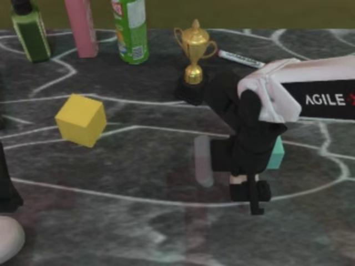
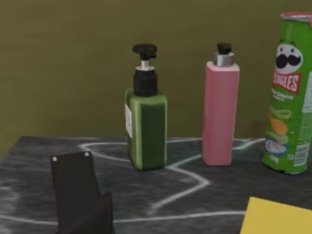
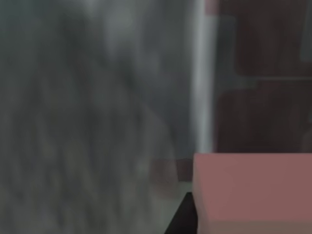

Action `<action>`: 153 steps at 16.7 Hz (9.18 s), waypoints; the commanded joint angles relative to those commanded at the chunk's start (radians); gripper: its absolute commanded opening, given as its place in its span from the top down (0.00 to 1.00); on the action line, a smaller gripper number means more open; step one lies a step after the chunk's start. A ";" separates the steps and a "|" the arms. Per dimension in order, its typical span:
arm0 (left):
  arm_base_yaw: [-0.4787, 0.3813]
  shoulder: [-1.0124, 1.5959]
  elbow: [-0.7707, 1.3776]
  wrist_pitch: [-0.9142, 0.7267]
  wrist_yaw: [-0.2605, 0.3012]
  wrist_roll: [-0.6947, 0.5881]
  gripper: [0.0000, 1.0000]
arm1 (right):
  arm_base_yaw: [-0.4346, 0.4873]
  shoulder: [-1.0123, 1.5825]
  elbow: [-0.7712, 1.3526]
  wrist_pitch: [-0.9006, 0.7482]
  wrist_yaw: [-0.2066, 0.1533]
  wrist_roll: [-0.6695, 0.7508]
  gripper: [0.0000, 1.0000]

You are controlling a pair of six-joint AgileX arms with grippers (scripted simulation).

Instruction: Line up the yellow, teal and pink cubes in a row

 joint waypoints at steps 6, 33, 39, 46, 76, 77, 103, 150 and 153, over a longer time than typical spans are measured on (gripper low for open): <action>0.000 0.000 0.000 0.000 0.000 0.000 0.00 | 0.000 0.000 0.000 0.000 0.000 0.000 0.47; 0.000 0.000 0.000 0.000 0.000 0.000 0.00 | 0.006 -0.099 0.149 -0.248 -0.001 -0.004 0.00; 0.000 0.000 0.000 0.000 0.000 0.000 0.00 | -0.012 -0.070 0.182 -0.255 0.000 0.103 0.00; 0.000 0.000 0.000 0.000 0.000 0.000 0.00 | -0.092 0.022 0.286 -0.293 0.000 0.627 0.00; 0.000 0.000 0.000 0.000 0.000 0.000 0.00 | -0.206 0.209 0.221 -0.015 0.008 1.310 0.00; 0.000 0.000 0.000 0.000 0.000 0.000 0.00 | -0.206 0.209 0.221 -0.015 0.008 1.310 0.08; 0.000 0.000 0.000 0.000 0.000 0.000 0.00 | -0.199 0.147 0.292 -0.137 0.015 1.306 1.00; 0.000 0.000 0.000 0.000 0.000 0.000 0.00 | 0.134 0.139 0.228 -0.076 0.017 1.705 0.40; 0.000 0.000 0.000 0.000 0.000 0.000 0.00 | 0.134 0.139 0.228 -0.076 0.017 1.705 0.17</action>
